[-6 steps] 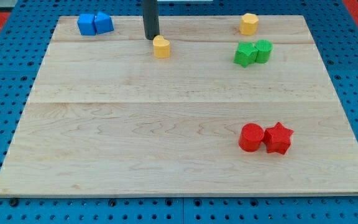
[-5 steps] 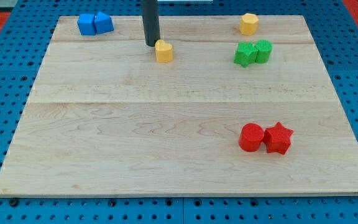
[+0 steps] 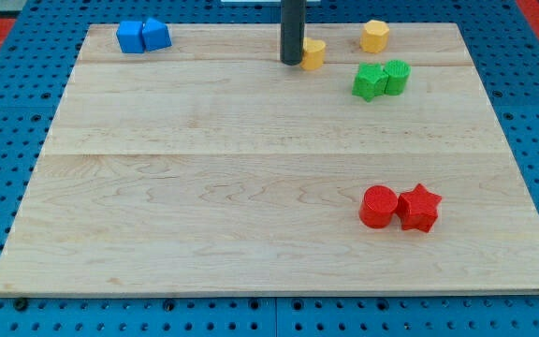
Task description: Place the yellow heart towards the bottom left corner of the yellow hexagon
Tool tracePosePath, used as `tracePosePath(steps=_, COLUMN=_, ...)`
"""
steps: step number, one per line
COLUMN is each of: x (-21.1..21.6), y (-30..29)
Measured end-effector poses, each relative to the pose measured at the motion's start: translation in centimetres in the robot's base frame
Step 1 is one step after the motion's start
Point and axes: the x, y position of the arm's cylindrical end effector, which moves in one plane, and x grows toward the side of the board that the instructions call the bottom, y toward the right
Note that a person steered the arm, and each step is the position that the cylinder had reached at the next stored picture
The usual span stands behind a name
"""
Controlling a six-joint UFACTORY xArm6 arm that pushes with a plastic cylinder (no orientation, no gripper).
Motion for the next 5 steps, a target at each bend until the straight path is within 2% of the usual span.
tracePosePath(steps=2, x=-0.4, y=4.7)
tracePosePath(steps=5, x=-0.3, y=4.6)
